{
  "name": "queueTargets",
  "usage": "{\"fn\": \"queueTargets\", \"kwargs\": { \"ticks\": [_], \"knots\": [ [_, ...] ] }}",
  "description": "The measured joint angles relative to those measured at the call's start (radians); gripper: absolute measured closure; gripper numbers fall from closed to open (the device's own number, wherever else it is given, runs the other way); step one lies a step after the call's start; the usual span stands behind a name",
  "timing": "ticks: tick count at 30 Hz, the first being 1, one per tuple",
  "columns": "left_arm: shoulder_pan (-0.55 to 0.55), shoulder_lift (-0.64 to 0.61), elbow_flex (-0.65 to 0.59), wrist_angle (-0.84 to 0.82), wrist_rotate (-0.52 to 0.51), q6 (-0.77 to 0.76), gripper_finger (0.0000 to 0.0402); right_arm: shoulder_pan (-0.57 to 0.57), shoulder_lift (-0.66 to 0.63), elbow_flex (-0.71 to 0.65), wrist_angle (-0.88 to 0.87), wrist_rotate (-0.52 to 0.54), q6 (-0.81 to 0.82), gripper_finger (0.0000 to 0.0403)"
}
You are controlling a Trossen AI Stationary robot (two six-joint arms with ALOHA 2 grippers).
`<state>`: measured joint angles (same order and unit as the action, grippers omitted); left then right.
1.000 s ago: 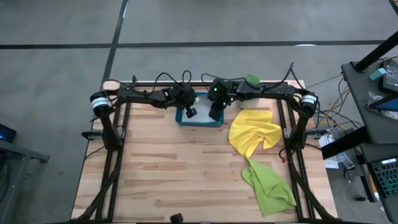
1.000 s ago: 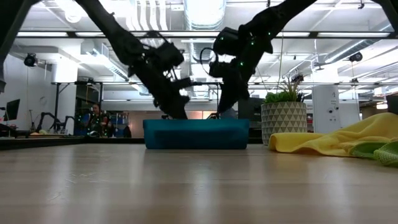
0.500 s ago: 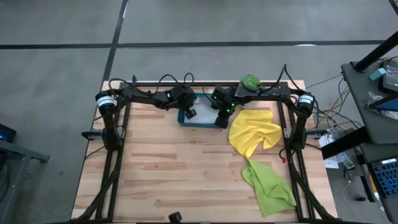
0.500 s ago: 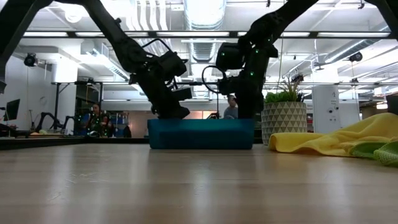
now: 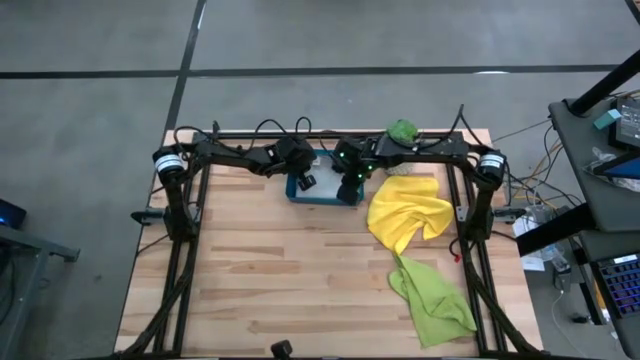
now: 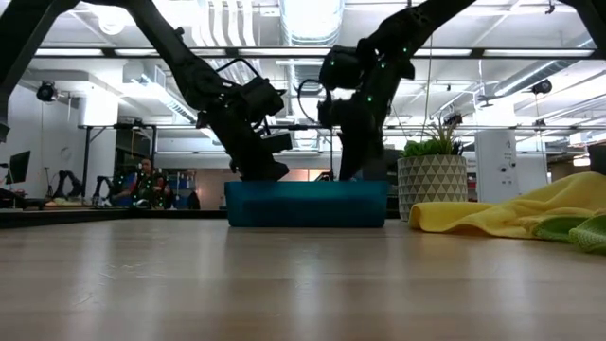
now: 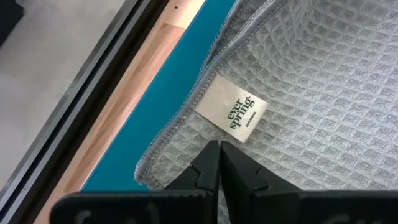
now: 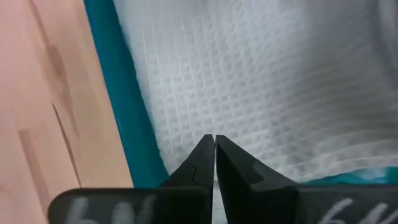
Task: Fold microfiber towels
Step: Put the folded grey microfiber cloth into the bin
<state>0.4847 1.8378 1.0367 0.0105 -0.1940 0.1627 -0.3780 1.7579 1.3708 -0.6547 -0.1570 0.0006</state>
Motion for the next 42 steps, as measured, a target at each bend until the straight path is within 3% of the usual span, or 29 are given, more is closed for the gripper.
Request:
{"fn": "queueTargets", "kwargs": {
  "ticks": [8, 17, 24, 31, 34, 42],
  "knots": [
    [0.0, 0.0, 0.0, -0.004, -0.027, 0.001, 0.0401, 0.022, 0.073, -0.004, -0.104, -0.005, 0.01, 0.0394],
    [0.0, -0.004, 0.0, -0.004, -0.032, 0.009, 0.0402, 0.031, 0.04, 0.027, -0.127, 0.0, 0.015, 0.0394],
    [-0.001, -0.098, 0.001, -0.047, -0.024, 0.011, 0.0402, 0.019, 0.03, 0.107, -0.127, 0.056, -0.02, 0.0394],
    [-0.006, -0.202, -0.031, -0.124, 0.068, 0.011, 0.0402, -0.028, 0.029, 0.103, -0.026, 0.264, -0.068, 0.0394],
    [-0.007, -0.202, -0.048, -0.125, 0.111, 0.008, 0.0402, -0.059, 0.03, 0.068, 0.049, 0.268, -0.077, 0.0394],
    [-0.008, -0.175, -0.091, -0.097, 0.093, -0.005, 0.0402, -0.116, 0.03, -0.067, 0.272, 0.266, -0.094, 0.0394]
  ]
}}
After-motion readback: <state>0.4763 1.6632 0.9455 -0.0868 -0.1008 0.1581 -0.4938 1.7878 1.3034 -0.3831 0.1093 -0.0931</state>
